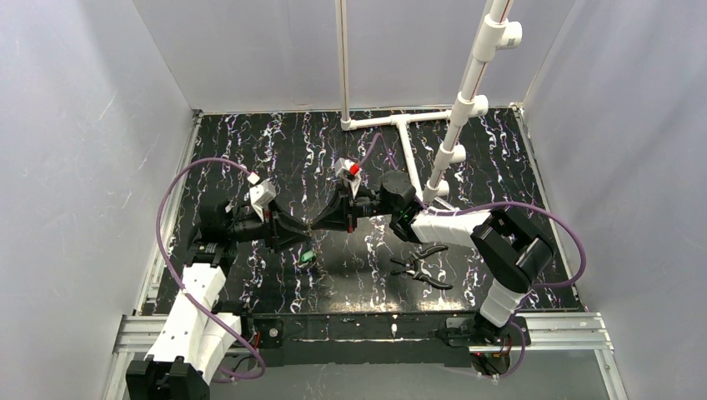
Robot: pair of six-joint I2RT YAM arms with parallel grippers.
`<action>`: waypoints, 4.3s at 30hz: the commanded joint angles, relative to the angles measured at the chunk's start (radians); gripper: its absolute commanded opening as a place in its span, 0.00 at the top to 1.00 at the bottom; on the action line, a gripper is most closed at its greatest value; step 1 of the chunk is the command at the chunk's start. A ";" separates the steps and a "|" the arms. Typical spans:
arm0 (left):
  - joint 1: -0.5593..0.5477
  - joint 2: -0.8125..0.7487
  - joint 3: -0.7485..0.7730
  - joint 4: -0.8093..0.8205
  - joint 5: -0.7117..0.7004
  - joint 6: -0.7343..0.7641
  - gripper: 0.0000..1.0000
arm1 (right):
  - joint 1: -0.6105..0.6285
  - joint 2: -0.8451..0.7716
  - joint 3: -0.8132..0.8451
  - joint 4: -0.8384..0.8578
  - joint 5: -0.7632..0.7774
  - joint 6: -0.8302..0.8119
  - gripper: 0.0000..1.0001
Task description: Remove the keys from the keyring
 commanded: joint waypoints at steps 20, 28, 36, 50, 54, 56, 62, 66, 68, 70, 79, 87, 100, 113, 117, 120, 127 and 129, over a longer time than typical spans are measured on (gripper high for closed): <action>-0.027 0.058 0.002 0.140 -0.023 -0.082 0.96 | -0.004 -0.018 0.002 0.131 -0.007 0.042 0.99; -0.027 0.011 0.026 0.039 -0.063 -0.002 1.00 | -0.004 -0.024 0.006 0.062 -0.025 -0.011 0.99; -0.027 0.019 0.152 -0.373 -0.079 0.400 1.00 | -0.032 -0.048 0.050 -0.108 -0.078 -0.118 0.59; -0.048 0.170 0.342 -0.735 -0.148 0.812 1.00 | 0.010 -0.067 0.331 -0.934 -0.051 -0.668 0.57; -0.060 0.182 0.339 -0.735 -0.148 0.818 1.00 | 0.043 -0.073 0.349 -1.018 -0.014 -0.713 0.49; -0.067 0.185 0.338 -0.735 -0.149 0.821 1.00 | 0.056 -0.070 0.344 -1.034 -0.003 -0.715 0.49; -0.093 0.168 0.332 -0.734 -0.173 0.822 1.00 | 0.086 -0.053 0.360 -1.016 0.012 -0.681 0.50; -0.105 0.153 0.318 -0.727 -0.182 0.817 1.00 | 0.104 -0.040 0.374 -1.008 0.030 -0.664 0.50; -0.108 0.150 0.315 -0.720 -0.182 0.810 1.00 | 0.111 -0.037 0.378 -1.008 0.037 -0.663 0.51; -0.108 0.150 0.314 -0.715 -0.182 0.803 1.00 | 0.119 -0.032 0.380 -0.999 0.043 -0.663 0.53; -0.116 0.142 0.298 -0.704 -0.183 0.796 1.00 | 0.129 -0.015 0.400 -0.997 0.074 -0.658 0.60; -0.123 0.137 0.298 -0.699 -0.191 0.787 1.00 | 0.134 -0.012 0.399 -0.997 0.089 -0.657 0.83; -0.074 0.164 0.298 -0.690 -0.108 0.671 0.68 | 0.130 -0.033 0.377 -1.011 0.072 -0.676 0.99; -0.058 0.212 0.294 -0.760 -0.078 0.753 0.85 | 0.102 -0.047 0.341 -0.920 0.033 -0.608 0.99; -0.043 0.230 0.287 -0.773 -0.094 0.771 0.91 | 0.093 -0.050 0.337 -0.910 0.015 -0.602 0.99; -0.031 0.247 0.289 -0.791 -0.090 0.804 0.96 | 0.088 -0.051 0.331 -0.899 0.006 -0.593 0.99; -0.030 0.267 0.289 -0.791 -0.086 0.817 1.00 | 0.079 -0.049 0.327 -0.856 -0.015 -0.555 0.99; -0.030 0.269 0.280 -0.787 -0.080 0.828 1.00 | 0.078 -0.046 0.329 -0.842 -0.018 -0.541 0.99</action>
